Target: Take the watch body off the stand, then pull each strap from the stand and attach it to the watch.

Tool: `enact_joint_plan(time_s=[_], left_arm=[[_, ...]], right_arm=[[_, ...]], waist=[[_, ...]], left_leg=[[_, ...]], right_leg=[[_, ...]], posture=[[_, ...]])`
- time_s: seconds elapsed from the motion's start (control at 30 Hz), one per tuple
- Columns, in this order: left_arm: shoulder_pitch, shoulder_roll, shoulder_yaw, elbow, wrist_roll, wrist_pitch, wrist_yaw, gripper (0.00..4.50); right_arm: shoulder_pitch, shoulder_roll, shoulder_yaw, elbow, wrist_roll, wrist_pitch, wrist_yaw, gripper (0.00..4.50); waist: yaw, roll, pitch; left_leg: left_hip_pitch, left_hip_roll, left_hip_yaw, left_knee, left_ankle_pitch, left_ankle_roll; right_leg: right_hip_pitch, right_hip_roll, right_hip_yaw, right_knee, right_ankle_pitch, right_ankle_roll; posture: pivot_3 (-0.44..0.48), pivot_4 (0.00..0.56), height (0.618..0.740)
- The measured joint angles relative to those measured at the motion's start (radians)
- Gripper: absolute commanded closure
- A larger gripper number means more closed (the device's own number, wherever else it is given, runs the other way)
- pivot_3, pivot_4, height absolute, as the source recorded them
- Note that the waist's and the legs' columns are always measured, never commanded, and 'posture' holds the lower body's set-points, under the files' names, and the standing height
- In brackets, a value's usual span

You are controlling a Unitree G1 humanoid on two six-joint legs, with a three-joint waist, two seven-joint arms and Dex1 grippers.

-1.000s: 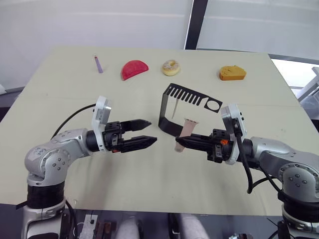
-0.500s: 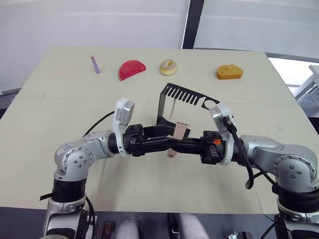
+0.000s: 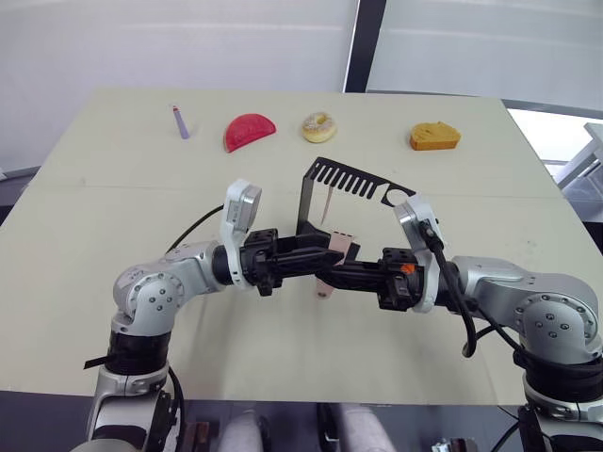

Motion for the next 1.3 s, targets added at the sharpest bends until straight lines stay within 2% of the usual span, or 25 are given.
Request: enact_joint_plan(time_s=[0.93,1.0,1.3], left_arm=[[-0.035,0.028,-0.006,0.040,-0.006,0.002,0.002,2.56],[-0.034,0.028,-0.006,0.040,-0.010,0.002,0.002,3.10],[-0.033,0.030,-0.006,0.040,-0.023,0.011,0.001,3.10]], right_arm=[[-0.011,-0.012,0.007,0.006,0.005,-0.001,-0.009,4.50],[-0.011,-0.012,0.007,0.008,0.006,-0.001,-0.011,4.50],[-0.011,-0.012,0.007,0.022,0.014,-0.001,-0.012,4.50]], waist=[[0.000,0.000,0.000],[0.000,0.000,0.000],[0.000,0.000,0.000]], left_leg=[[0.000,0.000,0.000,0.000,0.000,0.000],[0.000,0.000,0.000,0.000,0.000,0.000],[0.000,0.000,0.000,0.000,0.000,0.000]], right_leg=[[0.000,0.000,0.000,0.000,0.000,0.000],[0.000,0.000,0.000,0.000,0.000,0.000],[0.000,0.000,0.000,0.000,0.000,0.000]], posture=[[0.000,0.150,0.737],[0.000,0.150,0.737],[0.000,0.150,0.737]])
